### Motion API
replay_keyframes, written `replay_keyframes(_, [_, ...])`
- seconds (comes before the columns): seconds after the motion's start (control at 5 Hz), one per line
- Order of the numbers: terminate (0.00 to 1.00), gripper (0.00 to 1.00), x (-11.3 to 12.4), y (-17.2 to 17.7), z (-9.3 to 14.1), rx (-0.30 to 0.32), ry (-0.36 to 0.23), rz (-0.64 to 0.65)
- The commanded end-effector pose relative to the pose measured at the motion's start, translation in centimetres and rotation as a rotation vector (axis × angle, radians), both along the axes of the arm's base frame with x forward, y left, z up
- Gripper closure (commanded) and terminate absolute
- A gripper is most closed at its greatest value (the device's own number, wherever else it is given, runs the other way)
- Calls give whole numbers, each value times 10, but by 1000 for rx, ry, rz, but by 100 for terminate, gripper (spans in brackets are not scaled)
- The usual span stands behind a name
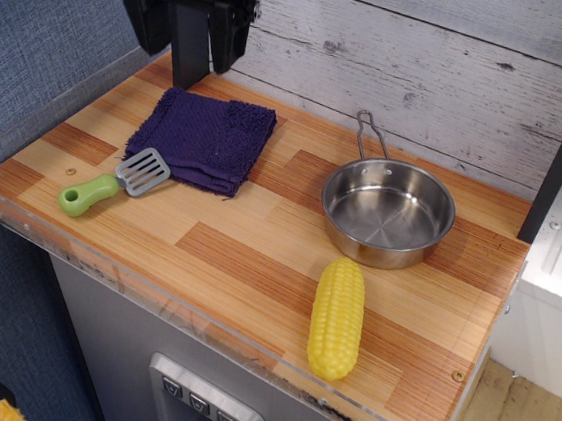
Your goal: Place the green handled spatula to the right of the yellow vegetable.
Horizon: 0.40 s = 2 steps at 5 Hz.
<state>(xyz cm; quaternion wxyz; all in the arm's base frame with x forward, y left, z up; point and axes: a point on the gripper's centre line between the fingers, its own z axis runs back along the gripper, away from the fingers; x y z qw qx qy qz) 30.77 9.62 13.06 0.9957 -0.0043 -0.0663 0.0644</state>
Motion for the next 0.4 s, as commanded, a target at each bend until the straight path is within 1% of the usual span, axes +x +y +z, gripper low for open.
replay_keyframes(0.0, [0, 0, -1, 8, -14, 23, -2, 15])
replay_keyframes(0.2, [0, 0, -6, 7, -23, 55, -46, 15])
